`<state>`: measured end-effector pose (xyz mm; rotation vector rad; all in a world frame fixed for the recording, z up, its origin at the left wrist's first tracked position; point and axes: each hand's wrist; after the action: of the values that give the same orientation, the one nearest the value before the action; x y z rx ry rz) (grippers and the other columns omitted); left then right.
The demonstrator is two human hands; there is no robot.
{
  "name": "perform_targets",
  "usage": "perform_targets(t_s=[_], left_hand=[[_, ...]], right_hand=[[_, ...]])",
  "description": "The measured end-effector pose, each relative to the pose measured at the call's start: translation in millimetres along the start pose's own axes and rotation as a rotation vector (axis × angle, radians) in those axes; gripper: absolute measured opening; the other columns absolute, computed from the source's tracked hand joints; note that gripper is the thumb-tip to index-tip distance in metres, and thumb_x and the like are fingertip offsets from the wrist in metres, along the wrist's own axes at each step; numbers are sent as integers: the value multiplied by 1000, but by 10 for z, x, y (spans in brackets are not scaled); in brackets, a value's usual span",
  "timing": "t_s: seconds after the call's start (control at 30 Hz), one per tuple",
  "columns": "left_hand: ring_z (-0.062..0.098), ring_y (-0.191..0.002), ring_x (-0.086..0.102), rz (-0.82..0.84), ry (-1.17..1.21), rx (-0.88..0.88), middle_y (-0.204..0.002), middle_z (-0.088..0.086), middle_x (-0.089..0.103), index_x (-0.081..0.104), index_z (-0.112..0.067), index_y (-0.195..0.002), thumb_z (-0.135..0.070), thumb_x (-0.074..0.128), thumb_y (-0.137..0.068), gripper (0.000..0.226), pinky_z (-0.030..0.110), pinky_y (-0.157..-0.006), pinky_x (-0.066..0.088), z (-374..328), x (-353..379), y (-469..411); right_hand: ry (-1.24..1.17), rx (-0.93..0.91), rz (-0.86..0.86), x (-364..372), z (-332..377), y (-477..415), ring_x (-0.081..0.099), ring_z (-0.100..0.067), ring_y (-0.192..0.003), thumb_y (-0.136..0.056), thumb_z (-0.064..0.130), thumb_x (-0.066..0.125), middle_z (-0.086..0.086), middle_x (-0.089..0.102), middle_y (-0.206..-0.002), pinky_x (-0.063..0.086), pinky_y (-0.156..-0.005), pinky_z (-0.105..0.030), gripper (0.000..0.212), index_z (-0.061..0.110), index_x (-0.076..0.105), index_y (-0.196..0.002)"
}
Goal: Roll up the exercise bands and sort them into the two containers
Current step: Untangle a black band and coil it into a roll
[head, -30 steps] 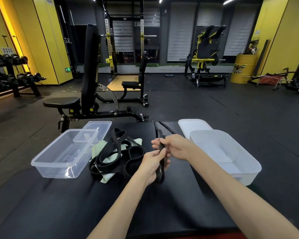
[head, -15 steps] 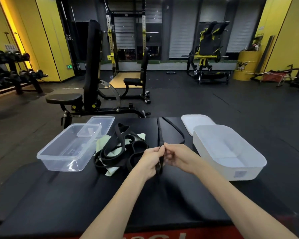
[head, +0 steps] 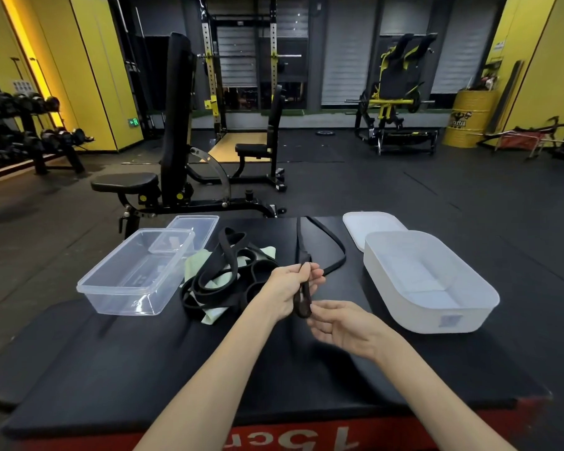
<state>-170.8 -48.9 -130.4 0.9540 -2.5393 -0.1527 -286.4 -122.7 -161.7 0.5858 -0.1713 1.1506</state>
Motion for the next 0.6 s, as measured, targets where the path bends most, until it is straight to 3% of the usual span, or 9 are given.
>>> perform_targets(t_s=[0.1,0.2,0.3,0.6], left_hand=[[9,-62,68,-1,-56,28,-70,0,69,63,-6,-85,-9,45,-100,24,23,-70,49,28,-17,-16],[11,-63,68,-1,-72,26,-74,3,68,62,-5,-86,-9,45,-100,23,23,-68,51,59,-2,-27],[12,-62,68,-9,-74,10,-74,5,68,62,-4,-85,-8,45,-100,23,23,-66,52,90,32,-34],[11,-55,67,-43,-56,-54,-77,8,63,58,-2,-82,-5,43,-100,24,27,-68,52,242,92,-35]], right_hand=[[-31,47,-23,6,-7,9,62,-16,-64,-74,9,68,-6,61,-70,52,-63,-25,12,7,63,-84],[-68,89,-78,11,-34,18,60,-15,-58,-82,7,61,-6,57,-63,50,-59,-25,3,6,60,-80],[-65,98,-139,-1,-68,27,58,-14,-51,-88,6,55,-6,56,-57,49,-52,-23,10,5,59,-79],[321,-50,-431,-10,-132,40,40,-16,-41,-85,2,47,0,43,-43,34,-43,-21,21,12,43,-68]])
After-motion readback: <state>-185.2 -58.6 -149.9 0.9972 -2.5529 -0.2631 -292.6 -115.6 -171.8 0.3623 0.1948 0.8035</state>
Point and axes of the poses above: each hand's wrist, its own y-axis away from the middle knuckle, its own x-axis out of the palm, z = x × y
